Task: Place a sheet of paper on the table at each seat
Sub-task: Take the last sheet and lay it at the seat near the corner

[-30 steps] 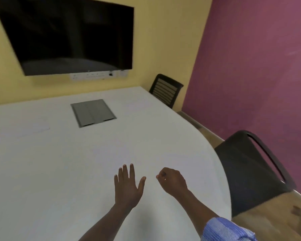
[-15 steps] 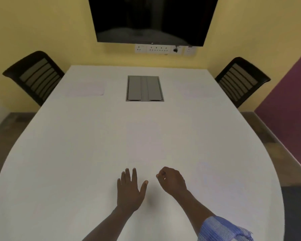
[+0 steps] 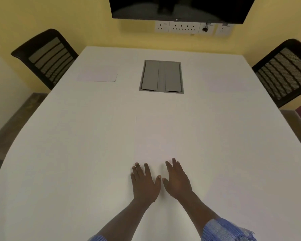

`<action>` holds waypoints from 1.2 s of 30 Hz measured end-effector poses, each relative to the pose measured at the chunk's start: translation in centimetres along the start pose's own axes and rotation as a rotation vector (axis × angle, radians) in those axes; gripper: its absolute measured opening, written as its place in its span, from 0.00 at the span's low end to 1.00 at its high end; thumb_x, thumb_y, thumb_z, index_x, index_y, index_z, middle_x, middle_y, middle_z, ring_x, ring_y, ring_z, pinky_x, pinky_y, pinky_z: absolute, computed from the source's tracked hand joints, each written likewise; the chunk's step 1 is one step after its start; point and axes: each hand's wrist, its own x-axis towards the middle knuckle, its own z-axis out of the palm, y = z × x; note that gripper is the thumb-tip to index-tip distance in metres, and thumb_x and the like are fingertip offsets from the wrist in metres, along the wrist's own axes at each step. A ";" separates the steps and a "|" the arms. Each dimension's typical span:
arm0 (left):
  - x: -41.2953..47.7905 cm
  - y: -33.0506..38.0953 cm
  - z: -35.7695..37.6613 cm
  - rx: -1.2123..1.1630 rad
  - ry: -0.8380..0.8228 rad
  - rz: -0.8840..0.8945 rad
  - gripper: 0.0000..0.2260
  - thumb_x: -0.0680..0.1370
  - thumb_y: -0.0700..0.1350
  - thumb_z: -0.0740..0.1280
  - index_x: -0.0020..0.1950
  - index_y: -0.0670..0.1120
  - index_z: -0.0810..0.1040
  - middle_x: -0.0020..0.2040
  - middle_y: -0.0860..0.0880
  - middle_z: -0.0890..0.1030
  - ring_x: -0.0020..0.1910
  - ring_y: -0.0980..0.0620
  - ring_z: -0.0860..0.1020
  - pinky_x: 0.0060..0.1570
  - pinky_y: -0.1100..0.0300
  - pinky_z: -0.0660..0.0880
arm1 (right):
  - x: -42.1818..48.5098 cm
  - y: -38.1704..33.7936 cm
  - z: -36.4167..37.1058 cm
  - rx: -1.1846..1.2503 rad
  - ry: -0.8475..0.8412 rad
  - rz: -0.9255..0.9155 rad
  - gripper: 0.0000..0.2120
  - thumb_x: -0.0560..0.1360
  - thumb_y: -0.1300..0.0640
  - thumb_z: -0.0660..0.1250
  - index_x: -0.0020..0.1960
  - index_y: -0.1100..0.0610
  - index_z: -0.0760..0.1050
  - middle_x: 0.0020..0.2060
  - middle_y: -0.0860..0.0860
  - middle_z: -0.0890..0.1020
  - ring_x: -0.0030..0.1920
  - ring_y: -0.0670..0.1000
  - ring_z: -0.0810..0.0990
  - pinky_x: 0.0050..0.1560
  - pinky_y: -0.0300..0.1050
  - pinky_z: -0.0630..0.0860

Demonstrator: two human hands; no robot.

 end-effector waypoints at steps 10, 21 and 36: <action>2.2 0.1 3.5 0.070 0.003 -0.092 0.39 0.80 0.63 0.55 0.83 0.40 0.49 0.78 0.24 0.50 0.79 0.27 0.49 0.79 0.36 0.46 | 1.5 0.3 4.0 0.012 0.054 0.008 0.30 0.83 0.45 0.51 0.82 0.53 0.50 0.82 0.56 0.52 0.81 0.56 0.51 0.79 0.52 0.53; 5.3 2.0 0.8 -0.678 0.125 -0.153 0.46 0.77 0.60 0.69 0.84 0.48 0.43 0.77 0.44 0.68 0.76 0.44 0.67 0.74 0.54 0.64 | 1.6 0.9 3.2 0.001 0.046 -0.016 0.40 0.78 0.43 0.60 0.82 0.53 0.46 0.81 0.52 0.55 0.81 0.53 0.55 0.78 0.50 0.57; 5.0 0.6 -7.6 -1.642 0.046 -0.723 0.26 0.76 0.42 0.75 0.73 0.41 0.71 0.48 0.46 0.84 0.43 0.45 0.86 0.50 0.49 0.83 | 1.0 -5.9 -2.0 0.016 0.279 -0.013 0.32 0.78 0.46 0.67 0.78 0.54 0.63 0.76 0.53 0.69 0.74 0.55 0.70 0.70 0.53 0.69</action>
